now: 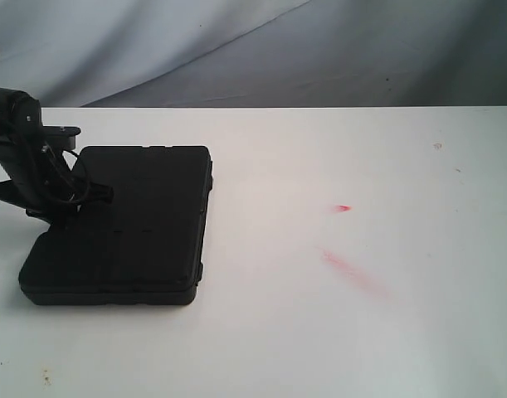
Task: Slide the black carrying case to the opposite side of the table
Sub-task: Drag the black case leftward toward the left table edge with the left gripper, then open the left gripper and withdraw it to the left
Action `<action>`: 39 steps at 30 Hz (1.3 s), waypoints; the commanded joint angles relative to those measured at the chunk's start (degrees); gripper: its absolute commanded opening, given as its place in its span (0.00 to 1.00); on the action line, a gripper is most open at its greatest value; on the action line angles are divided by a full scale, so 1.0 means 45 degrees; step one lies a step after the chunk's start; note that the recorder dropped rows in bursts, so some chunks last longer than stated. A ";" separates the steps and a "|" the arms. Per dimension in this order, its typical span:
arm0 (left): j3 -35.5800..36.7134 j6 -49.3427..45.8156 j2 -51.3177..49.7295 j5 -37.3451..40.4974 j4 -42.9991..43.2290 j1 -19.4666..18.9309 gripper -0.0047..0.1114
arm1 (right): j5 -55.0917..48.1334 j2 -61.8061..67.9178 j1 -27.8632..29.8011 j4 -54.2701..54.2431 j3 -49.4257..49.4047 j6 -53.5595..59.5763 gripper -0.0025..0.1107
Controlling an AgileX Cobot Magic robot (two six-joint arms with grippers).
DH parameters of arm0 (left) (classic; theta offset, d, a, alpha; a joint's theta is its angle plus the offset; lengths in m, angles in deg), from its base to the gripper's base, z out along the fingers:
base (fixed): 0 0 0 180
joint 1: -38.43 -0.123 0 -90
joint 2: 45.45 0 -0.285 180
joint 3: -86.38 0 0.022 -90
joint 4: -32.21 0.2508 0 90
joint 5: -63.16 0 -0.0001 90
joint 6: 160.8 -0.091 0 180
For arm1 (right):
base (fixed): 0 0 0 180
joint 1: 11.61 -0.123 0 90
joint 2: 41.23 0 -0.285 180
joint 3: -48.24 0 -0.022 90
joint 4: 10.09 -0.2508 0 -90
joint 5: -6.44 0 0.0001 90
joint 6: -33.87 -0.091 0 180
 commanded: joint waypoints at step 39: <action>0.0734 -0.0077 0.1206 -0.1235 0.0180 -0.0045 0.45 | 0.0044 -0.0083 0.0104 -0.0142 -0.0047 0.0023 0.02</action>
